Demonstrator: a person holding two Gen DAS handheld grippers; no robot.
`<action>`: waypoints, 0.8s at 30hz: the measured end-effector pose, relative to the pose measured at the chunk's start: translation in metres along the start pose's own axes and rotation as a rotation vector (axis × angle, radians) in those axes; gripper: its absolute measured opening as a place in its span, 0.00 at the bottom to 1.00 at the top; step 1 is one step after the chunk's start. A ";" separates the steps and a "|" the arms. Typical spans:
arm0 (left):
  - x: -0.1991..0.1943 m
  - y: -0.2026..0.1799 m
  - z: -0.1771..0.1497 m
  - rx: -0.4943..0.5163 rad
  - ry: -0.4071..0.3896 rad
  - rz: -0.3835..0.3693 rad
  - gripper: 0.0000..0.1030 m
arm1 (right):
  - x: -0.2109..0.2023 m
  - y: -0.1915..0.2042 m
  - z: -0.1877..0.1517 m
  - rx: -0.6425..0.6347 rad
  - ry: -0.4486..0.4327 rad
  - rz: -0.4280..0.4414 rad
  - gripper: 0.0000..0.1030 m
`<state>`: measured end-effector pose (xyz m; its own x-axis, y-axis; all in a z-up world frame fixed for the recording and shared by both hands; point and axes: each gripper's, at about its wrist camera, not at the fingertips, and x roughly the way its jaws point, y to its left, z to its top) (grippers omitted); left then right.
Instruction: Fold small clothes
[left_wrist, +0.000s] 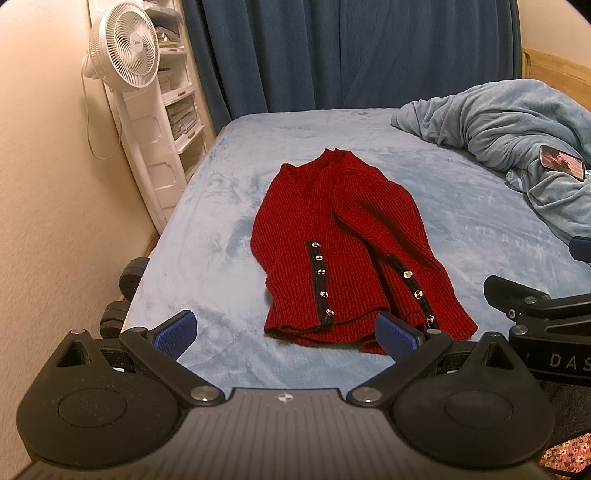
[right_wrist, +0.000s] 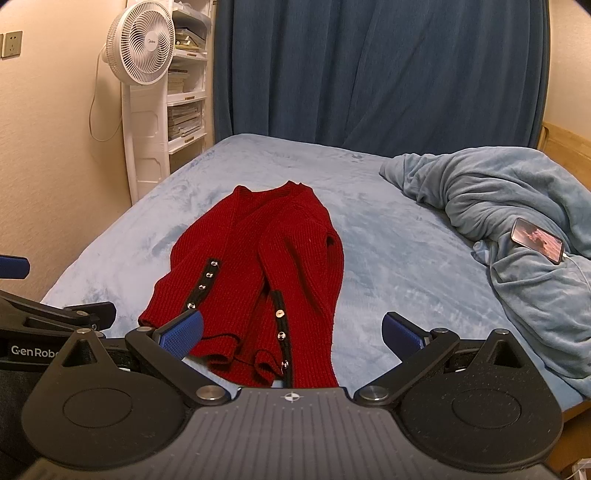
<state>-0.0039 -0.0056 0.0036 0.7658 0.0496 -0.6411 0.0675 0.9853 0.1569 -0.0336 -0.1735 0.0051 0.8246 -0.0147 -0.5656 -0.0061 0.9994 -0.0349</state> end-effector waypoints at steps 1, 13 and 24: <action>0.000 0.000 0.000 0.000 0.000 0.000 1.00 | 0.000 0.000 0.000 0.000 0.000 0.000 0.99; 0.001 0.000 -0.002 0.001 0.002 -0.001 1.00 | 0.001 -0.001 -0.001 0.001 0.003 -0.004 0.99; 0.001 0.000 -0.002 0.001 0.003 -0.001 1.00 | 0.001 -0.002 -0.002 0.003 0.005 -0.004 0.99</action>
<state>-0.0044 -0.0054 0.0017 0.7639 0.0494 -0.6434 0.0690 0.9851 0.1575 -0.0338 -0.1754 0.0027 0.8220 -0.0190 -0.5692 -0.0008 0.9994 -0.0345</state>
